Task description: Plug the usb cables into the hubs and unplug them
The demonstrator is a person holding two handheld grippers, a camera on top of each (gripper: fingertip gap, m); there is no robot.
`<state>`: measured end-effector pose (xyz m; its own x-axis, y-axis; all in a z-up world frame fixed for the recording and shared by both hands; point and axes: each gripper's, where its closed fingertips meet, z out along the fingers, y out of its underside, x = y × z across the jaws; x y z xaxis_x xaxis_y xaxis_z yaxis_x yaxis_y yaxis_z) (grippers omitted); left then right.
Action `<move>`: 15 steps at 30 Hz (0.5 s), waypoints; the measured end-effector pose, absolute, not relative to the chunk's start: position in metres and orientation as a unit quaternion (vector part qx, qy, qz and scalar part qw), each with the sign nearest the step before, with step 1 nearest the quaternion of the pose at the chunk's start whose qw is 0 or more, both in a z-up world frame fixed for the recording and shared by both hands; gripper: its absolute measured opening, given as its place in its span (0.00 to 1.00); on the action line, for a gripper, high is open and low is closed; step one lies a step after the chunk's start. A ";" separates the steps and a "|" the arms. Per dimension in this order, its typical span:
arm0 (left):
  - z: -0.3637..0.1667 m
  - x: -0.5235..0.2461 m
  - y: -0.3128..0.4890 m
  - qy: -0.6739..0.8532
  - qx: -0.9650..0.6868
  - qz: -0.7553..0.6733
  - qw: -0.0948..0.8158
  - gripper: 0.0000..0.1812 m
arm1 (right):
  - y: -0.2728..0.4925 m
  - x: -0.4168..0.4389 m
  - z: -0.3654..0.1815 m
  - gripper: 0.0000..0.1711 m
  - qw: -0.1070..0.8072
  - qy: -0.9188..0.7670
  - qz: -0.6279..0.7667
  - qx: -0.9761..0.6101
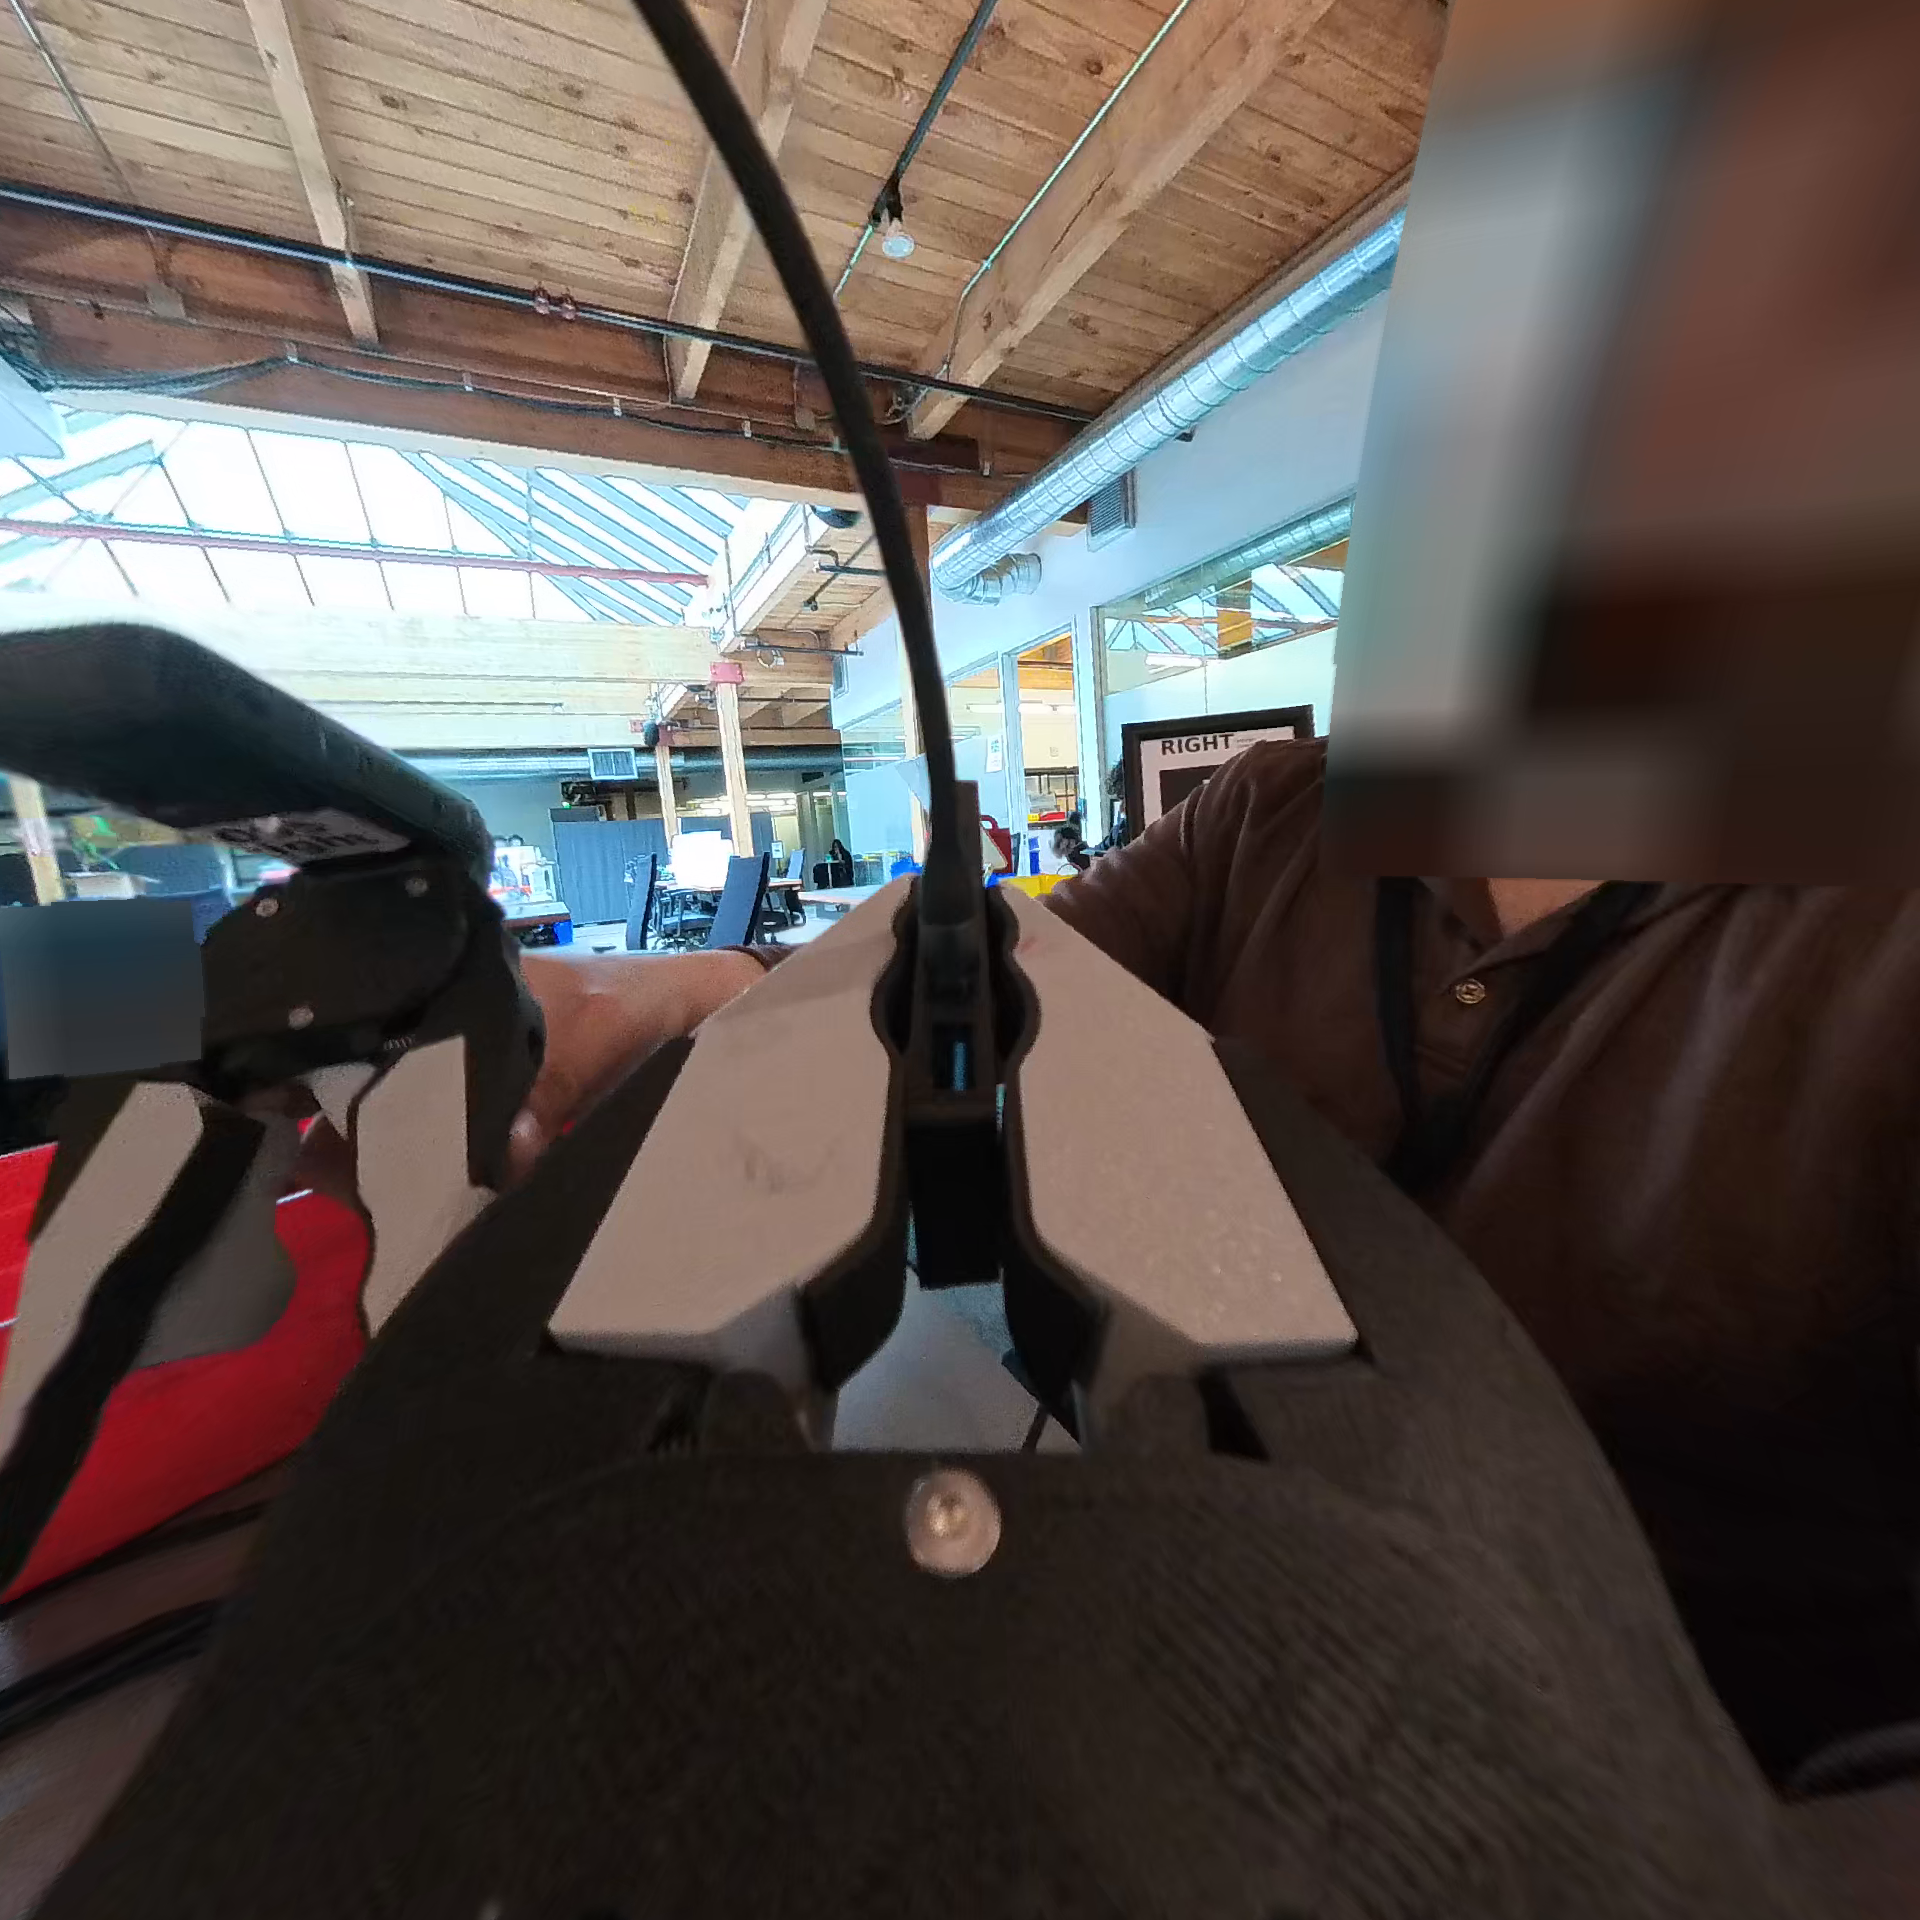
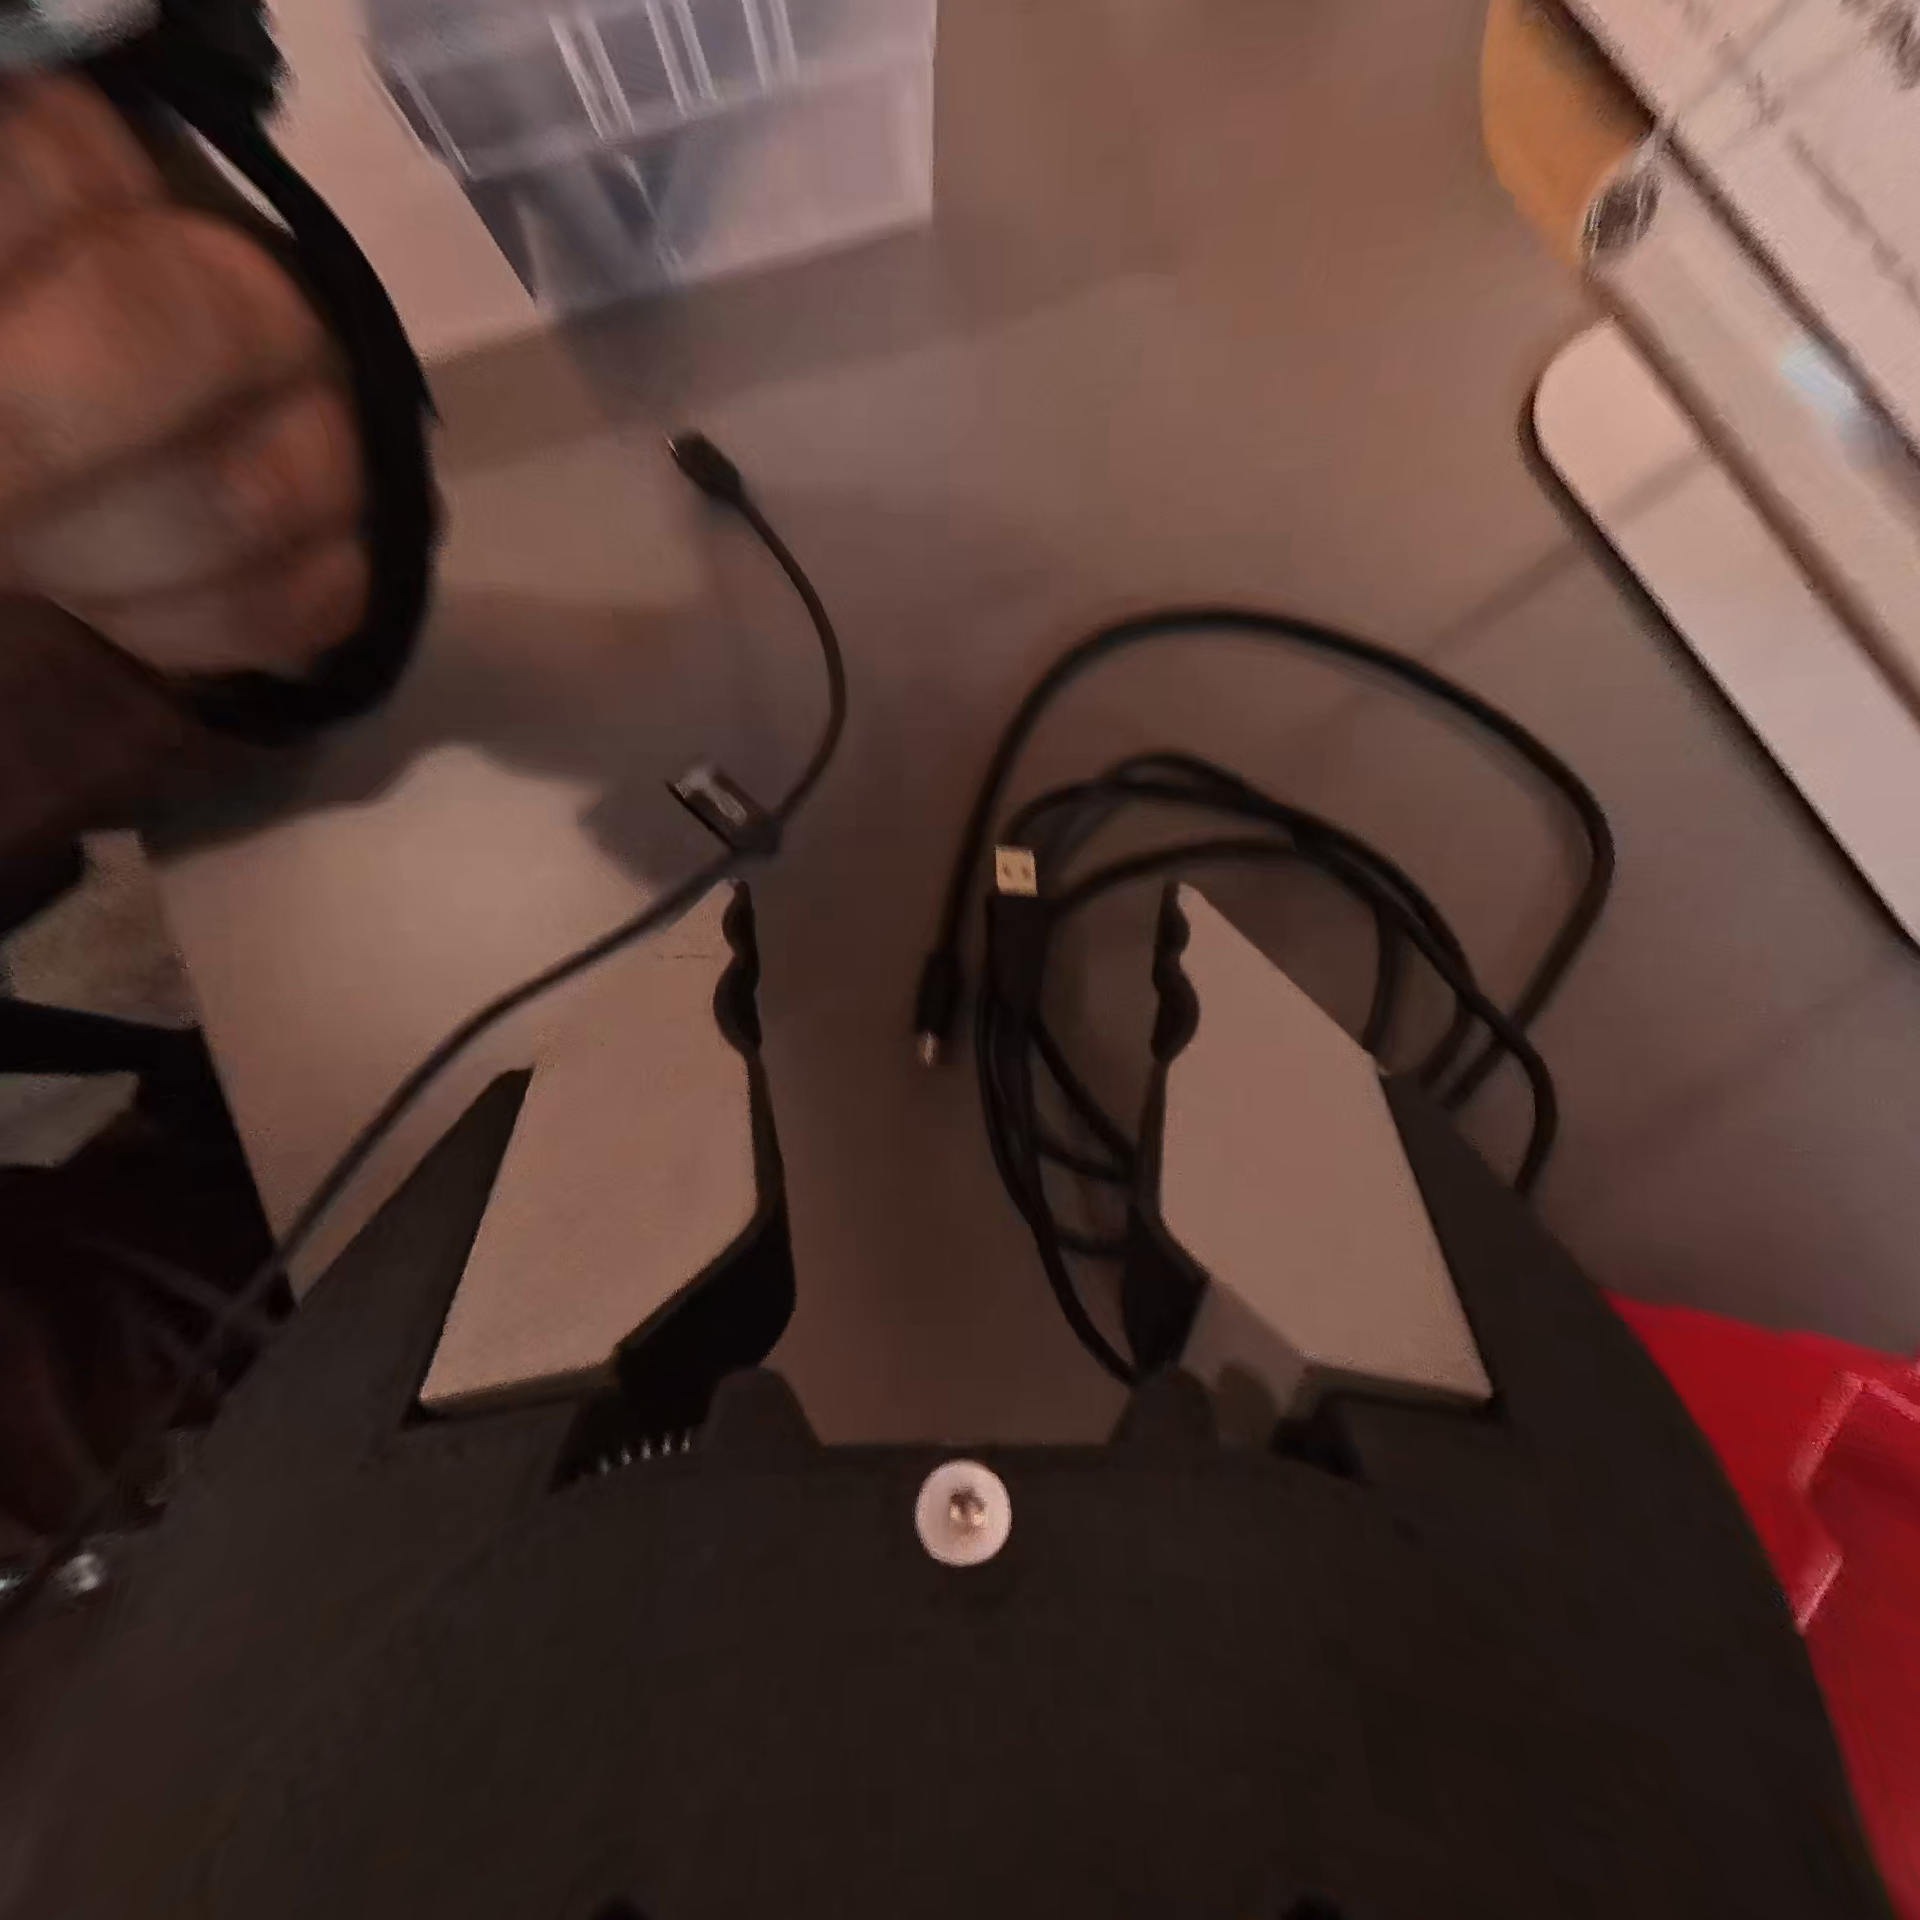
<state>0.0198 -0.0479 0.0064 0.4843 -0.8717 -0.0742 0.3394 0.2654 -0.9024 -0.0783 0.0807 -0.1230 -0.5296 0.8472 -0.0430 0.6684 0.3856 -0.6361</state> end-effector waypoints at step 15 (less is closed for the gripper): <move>0.000 0.021 -0.037 0.289 -0.470 -0.411 0.726 0.05 | 0.090 -0.080 -0.206 0.09 0.158 -0.855 0.172 -0.463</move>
